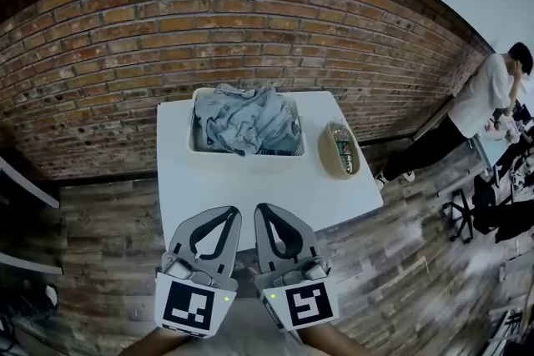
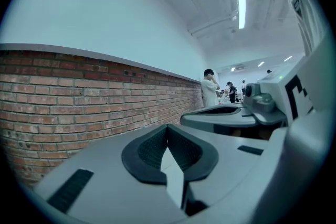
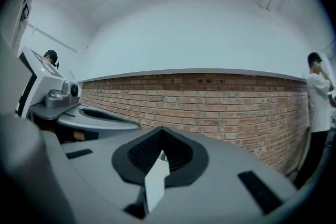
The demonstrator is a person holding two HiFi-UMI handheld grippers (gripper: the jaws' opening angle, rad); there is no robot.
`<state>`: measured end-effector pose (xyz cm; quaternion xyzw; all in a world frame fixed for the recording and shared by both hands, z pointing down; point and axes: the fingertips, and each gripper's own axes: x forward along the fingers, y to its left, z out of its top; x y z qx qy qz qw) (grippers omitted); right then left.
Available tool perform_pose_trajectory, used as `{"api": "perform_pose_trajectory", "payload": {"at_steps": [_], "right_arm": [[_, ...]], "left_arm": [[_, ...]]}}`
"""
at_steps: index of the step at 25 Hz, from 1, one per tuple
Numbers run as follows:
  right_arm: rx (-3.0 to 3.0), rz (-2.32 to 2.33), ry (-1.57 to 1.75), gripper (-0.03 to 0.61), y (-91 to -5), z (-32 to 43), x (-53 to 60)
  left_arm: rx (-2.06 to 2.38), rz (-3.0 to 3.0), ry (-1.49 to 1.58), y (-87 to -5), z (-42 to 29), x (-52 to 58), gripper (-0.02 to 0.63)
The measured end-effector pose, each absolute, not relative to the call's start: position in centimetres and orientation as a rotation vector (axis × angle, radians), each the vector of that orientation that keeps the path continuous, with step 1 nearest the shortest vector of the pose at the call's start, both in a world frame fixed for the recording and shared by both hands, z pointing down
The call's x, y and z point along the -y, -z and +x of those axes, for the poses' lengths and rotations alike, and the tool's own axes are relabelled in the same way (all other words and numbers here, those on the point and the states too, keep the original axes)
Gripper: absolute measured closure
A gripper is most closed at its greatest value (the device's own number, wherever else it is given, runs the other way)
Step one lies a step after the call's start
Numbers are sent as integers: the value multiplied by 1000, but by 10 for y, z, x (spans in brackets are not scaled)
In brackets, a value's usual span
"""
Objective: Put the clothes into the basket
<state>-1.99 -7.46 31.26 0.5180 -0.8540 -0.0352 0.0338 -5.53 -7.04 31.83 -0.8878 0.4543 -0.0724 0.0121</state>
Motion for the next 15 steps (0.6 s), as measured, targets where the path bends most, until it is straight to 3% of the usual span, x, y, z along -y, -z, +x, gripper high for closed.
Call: {"api": "perform_pose_trajectory", "payload": {"at_steps": [15], "right_arm": [[2596, 1602, 95, 572, -319, -14, 60]], "left_arm": [[-1397, -2800, 215, -324, -50, 61, 604]]}}
